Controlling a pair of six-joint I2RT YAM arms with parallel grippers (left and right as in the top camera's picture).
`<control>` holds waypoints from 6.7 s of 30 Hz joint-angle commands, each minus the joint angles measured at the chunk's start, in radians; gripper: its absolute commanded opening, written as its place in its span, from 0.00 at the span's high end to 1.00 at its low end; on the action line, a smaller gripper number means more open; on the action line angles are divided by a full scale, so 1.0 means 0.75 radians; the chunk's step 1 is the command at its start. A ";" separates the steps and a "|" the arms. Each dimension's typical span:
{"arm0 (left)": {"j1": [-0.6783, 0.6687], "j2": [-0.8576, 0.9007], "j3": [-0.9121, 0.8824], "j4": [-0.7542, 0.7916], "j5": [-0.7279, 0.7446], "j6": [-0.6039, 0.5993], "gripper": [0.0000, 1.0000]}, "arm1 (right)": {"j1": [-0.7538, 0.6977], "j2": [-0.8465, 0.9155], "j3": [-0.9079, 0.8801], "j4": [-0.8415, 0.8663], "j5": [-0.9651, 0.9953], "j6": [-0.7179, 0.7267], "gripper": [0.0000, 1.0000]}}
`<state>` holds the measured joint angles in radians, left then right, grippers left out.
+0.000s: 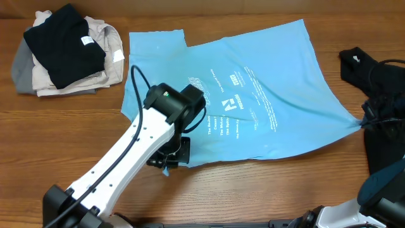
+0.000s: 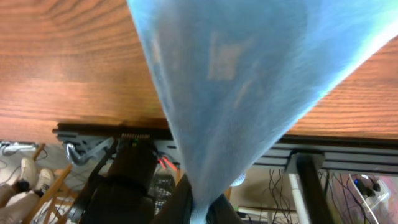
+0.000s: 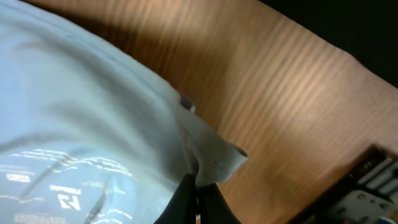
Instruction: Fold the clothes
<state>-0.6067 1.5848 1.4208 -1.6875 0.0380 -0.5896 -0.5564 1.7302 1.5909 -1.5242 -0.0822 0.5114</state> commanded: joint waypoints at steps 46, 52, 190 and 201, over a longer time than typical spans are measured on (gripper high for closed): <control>-0.023 -0.328 -0.616 0.173 0.237 0.057 0.68 | 0.011 -0.016 -0.011 -0.034 0.104 0.076 0.04; -0.164 -0.326 -0.617 0.348 0.261 0.056 0.30 | 0.076 -0.016 -0.011 -0.028 0.104 0.076 0.03; -0.029 -0.325 -1.263 1.118 0.230 -0.530 0.87 | -0.228 -0.016 -0.833 0.811 0.108 0.232 0.49; -0.029 -0.325 -1.263 1.114 0.230 -0.520 0.87 | -0.164 -0.014 -0.860 0.879 0.146 0.231 0.49</control>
<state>-0.6277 1.3201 0.5083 -0.8738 0.2138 -0.9886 -0.6872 1.7302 0.9531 -0.8711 -0.0013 0.6800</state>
